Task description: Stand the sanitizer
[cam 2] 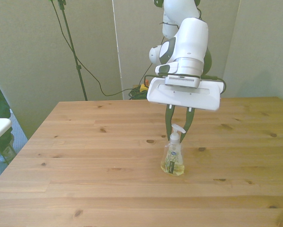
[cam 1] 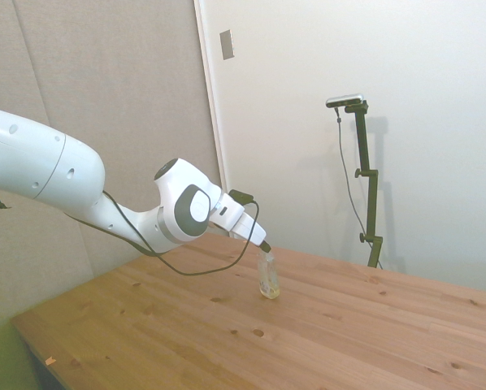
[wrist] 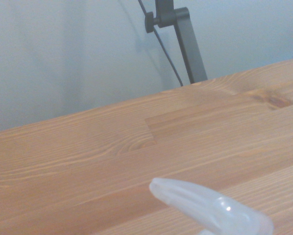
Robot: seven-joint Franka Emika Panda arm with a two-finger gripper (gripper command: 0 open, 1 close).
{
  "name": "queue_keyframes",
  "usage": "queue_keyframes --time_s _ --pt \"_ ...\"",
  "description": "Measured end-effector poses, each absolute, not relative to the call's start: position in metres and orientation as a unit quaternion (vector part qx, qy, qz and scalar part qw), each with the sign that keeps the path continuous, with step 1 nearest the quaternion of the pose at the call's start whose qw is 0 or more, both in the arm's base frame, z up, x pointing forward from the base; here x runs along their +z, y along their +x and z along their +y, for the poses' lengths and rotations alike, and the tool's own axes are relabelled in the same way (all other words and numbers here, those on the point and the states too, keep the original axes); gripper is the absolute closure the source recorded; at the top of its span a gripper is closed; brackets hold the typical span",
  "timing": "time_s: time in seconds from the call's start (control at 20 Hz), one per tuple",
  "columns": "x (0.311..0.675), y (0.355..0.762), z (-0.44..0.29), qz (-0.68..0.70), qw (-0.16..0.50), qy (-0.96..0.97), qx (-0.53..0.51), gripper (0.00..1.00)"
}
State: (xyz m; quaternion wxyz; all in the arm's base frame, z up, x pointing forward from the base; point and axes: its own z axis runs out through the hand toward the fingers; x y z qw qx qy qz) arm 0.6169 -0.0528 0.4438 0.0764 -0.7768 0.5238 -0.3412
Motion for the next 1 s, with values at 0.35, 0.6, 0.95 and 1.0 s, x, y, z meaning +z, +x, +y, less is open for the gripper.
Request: queue_keyframes --time_s 0.35,0.6,0.95,1.0 --pt "0.457 0.617 -0.045 0.522 0.089 -0.793 -0.301 0.0" --pt "0.483 0.603 -0.05 0.522 0.104 -0.817 -0.222 0.0" --pt "0.494 0.567 -0.061 0.506 0.078 -0.853 -0.103 0.0" --pt "0.491 0.563 -0.062 0.502 0.072 -0.857 -0.089 0.0"
